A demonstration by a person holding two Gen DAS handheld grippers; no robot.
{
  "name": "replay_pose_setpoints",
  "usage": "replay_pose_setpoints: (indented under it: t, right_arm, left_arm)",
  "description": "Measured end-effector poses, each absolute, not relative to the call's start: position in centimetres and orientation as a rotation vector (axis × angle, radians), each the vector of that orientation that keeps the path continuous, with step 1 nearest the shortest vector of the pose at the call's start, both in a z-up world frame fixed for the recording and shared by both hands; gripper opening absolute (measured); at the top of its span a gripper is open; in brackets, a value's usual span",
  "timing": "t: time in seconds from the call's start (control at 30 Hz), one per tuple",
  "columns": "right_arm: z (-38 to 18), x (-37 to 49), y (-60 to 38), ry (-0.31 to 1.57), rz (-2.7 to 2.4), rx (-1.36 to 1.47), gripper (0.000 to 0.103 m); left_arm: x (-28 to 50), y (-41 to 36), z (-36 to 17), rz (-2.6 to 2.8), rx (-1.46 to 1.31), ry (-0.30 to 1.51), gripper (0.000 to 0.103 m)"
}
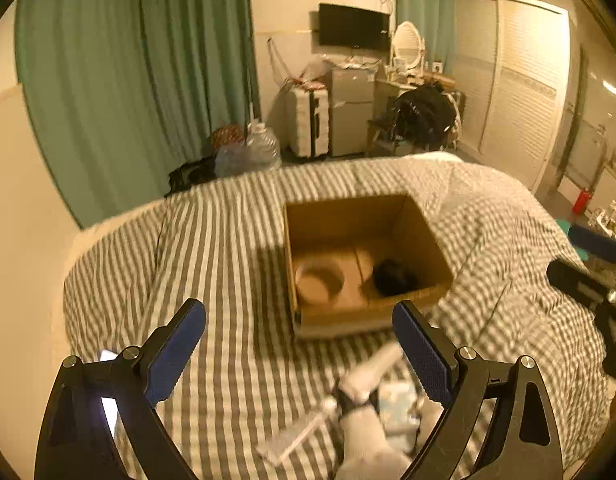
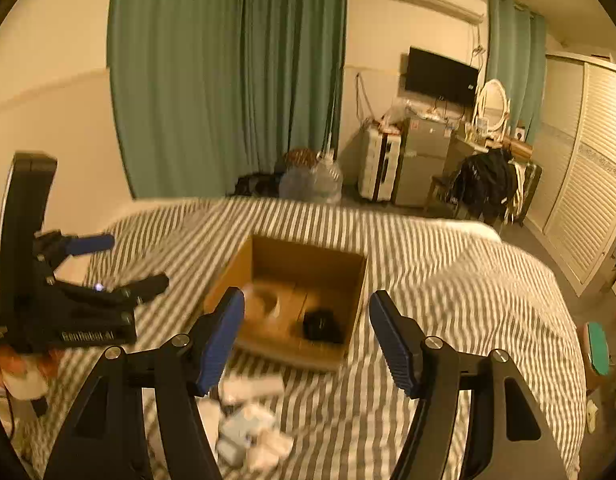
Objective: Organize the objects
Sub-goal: 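Grasp the white knit sock with the left gripper while the right gripper grasps the white bear figurine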
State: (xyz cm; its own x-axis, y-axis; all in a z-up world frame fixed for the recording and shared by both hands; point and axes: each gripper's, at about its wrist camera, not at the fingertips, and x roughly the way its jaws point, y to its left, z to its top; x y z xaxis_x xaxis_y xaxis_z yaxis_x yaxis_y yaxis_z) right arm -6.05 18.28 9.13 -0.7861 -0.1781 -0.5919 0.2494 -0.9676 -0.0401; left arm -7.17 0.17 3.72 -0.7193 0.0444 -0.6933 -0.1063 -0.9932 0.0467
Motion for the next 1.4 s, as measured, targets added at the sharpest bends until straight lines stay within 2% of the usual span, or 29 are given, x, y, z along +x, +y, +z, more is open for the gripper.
replay_pose_setpoints:
  t: [0.37,0.53,0.97,1.03,1.1,1.13,1.27,1.4]
  right_arm:
    - [-4.3,-3.3,17.6,0.162,-2.645,1.179,0.065]
    - [-6.9,-3.9,17.6,0.200,-2.634,1.220,0.065]
    - [-10.6,-4.9,17.6,0.195,-2.589,1.303,0.065]
    - [-11.2,-5.2,17.3,0.186,-2.566,1.319,0.065]
    - [-11.9,-5.6,17.1,0.180,-2.537,1.345,0.065]
    - [-12.2,-5.8,17.0,0.180,-2.526,1.359,0.065]
    - [-13.3,-6.5,16.4,0.200,-2.479,1.419,0.063]
    - [-14.0,-7.0,16.1,0.190,-2.429,1.454,0.058]
  left_arm:
    - [-1.3,1.4,-7.9,2.784,-1.342,0.100,0.097]
    - [0.1,3.2,-10.6,2.687,-1.381,0.150,0.097]
    - [-0.3,4.3,-14.8,2.444,-1.480,0.075,0.098]
    - [-0.3,4.5,-15.2,2.409,-1.486,0.057,0.091]
    - [-0.1,4.5,-15.1,2.366,-1.478,0.024,0.065]
    - [0.0,4.7,-15.0,2.343,-1.472,0.011,0.058]
    - [0.1,5.1,-14.4,2.345,-1.478,0.027,0.050]
    - [0.3,4.1,-13.0,2.373,-1.483,-0.009,0.047]
